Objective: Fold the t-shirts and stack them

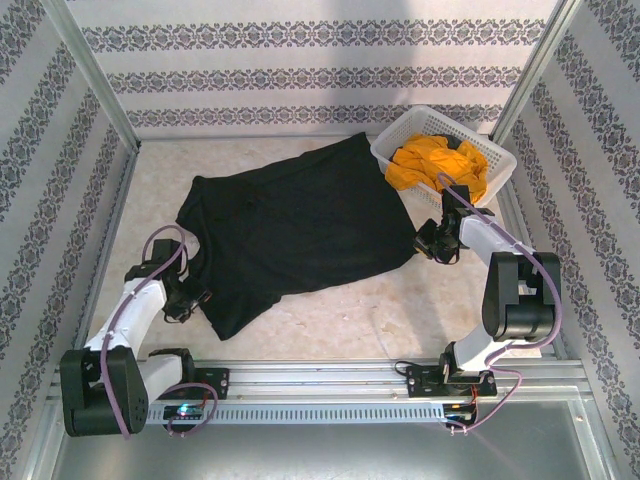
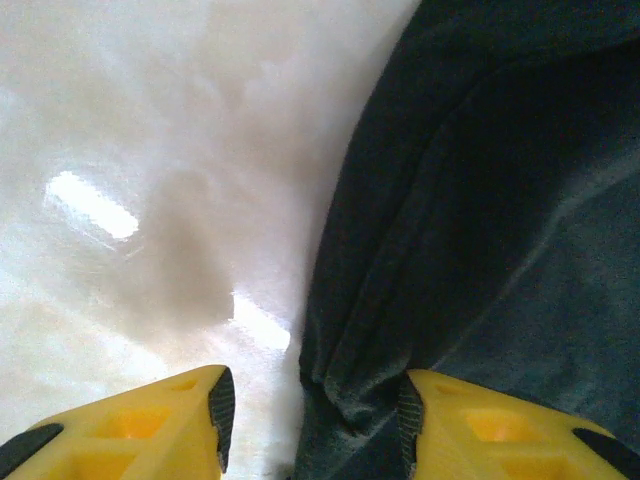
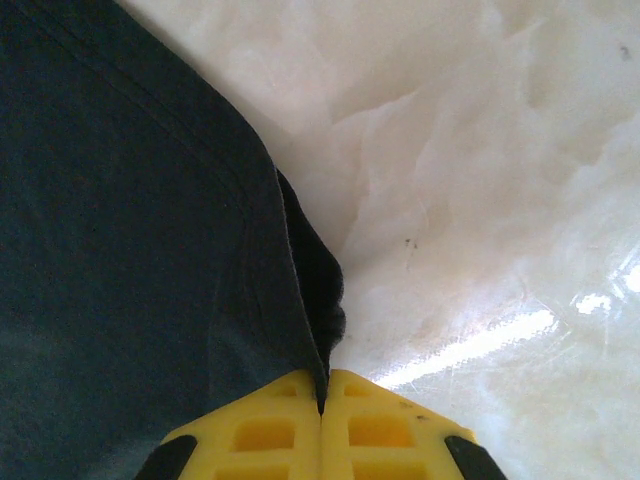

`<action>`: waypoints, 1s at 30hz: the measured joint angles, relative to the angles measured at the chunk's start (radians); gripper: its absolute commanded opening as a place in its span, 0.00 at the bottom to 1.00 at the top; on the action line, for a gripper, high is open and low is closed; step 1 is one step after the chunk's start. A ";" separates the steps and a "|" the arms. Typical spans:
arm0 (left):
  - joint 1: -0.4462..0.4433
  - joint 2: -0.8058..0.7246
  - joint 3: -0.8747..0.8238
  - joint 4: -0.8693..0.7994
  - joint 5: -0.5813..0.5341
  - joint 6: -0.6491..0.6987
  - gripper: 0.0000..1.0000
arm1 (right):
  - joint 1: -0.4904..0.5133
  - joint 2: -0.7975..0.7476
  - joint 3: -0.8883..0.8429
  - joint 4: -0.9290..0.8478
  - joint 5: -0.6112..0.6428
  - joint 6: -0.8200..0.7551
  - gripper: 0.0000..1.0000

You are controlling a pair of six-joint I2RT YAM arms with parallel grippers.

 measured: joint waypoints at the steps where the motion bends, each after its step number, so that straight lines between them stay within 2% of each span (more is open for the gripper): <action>1: 0.000 0.010 0.000 0.009 0.002 -0.002 0.44 | 0.000 0.000 0.000 0.000 0.000 0.000 0.00; 5: -0.006 0.060 0.000 0.049 0.012 -0.008 0.38 | 0.000 0.000 0.000 0.000 0.000 0.000 0.00; 11: -0.006 0.094 -0.003 0.105 0.012 -0.023 0.15 | 0.000 0.000 0.000 0.000 0.000 0.001 0.00; 16: -0.006 0.097 0.001 0.109 0.003 -0.025 0.00 | 0.003 -0.001 0.000 0.000 0.000 0.002 0.00; 22: -0.006 0.001 0.119 0.060 -0.031 -0.034 0.00 | 0.056 -0.065 0.000 0.016 -0.017 0.018 0.00; 26: -0.006 -0.029 0.295 0.060 -0.040 -0.067 0.00 | 0.105 -0.164 0.042 0.050 -0.070 0.035 0.00; 30: -0.006 -0.031 0.494 0.071 -0.061 -0.101 0.00 | 0.111 -0.222 0.164 0.112 -0.113 0.057 0.00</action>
